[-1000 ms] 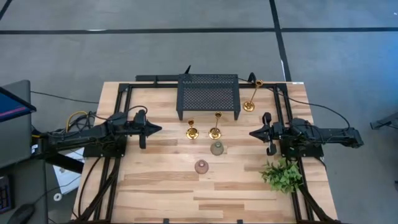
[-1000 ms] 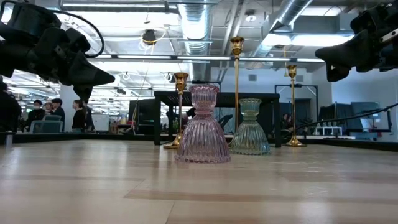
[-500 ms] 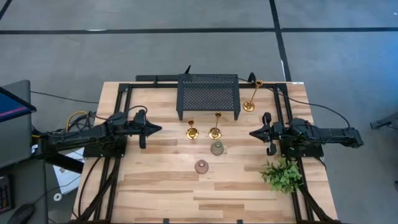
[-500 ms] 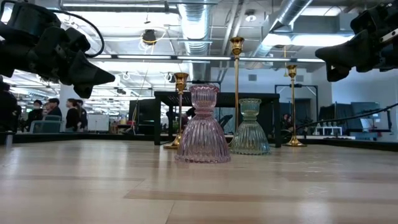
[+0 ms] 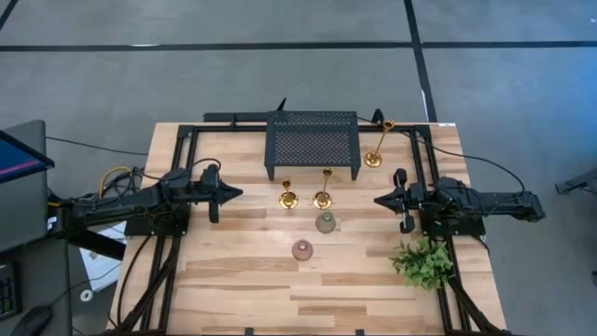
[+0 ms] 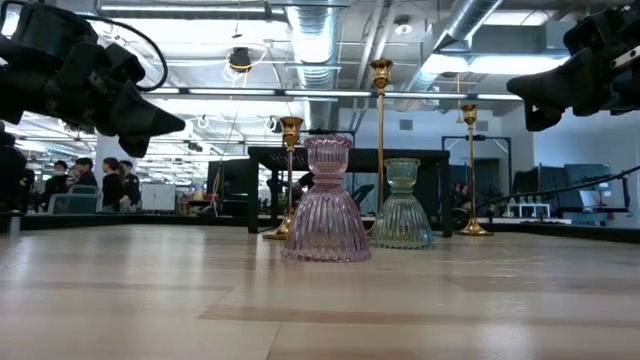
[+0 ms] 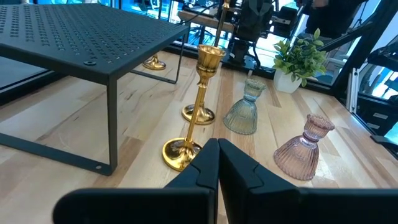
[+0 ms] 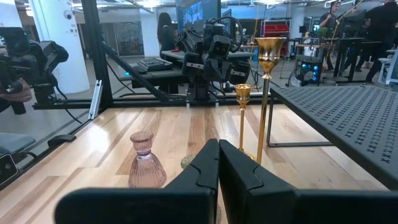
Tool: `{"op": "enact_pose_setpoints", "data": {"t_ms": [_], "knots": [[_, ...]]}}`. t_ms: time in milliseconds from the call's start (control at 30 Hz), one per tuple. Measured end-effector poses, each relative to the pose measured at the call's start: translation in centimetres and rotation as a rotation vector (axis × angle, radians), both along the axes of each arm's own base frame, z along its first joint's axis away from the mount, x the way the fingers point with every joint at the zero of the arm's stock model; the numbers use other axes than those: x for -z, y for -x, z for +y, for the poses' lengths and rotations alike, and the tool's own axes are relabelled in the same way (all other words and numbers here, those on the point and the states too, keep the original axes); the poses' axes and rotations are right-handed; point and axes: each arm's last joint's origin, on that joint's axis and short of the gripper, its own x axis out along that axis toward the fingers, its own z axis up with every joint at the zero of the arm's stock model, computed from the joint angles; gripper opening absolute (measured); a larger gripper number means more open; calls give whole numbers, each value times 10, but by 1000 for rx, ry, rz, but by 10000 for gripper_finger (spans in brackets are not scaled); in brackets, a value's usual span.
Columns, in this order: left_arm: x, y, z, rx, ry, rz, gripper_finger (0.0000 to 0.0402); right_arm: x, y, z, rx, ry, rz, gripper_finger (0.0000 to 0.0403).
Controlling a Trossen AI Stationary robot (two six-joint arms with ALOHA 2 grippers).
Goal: Pick & Place candle stick holders
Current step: Put the top gold candle holder on the shelf
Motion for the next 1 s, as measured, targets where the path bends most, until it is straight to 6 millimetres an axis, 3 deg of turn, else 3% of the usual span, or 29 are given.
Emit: {"op": "enact_pose_setpoints", "data": {"t_ms": [133,300,467,1000], "knots": [[-2,0,0,0,-5,-17,6,-5,0,-2,70,-18,-49,0],[-4,0,0,0,-17,-39,6,-16,4,-9,301,-66,-53,0],[-4,0,0,0,-19,-44,6,-14,8,-14,500,-58,4,0],[-6,0,1,-27,-71,-54,6,-1,0,-29,744,-104,137,0]]}}
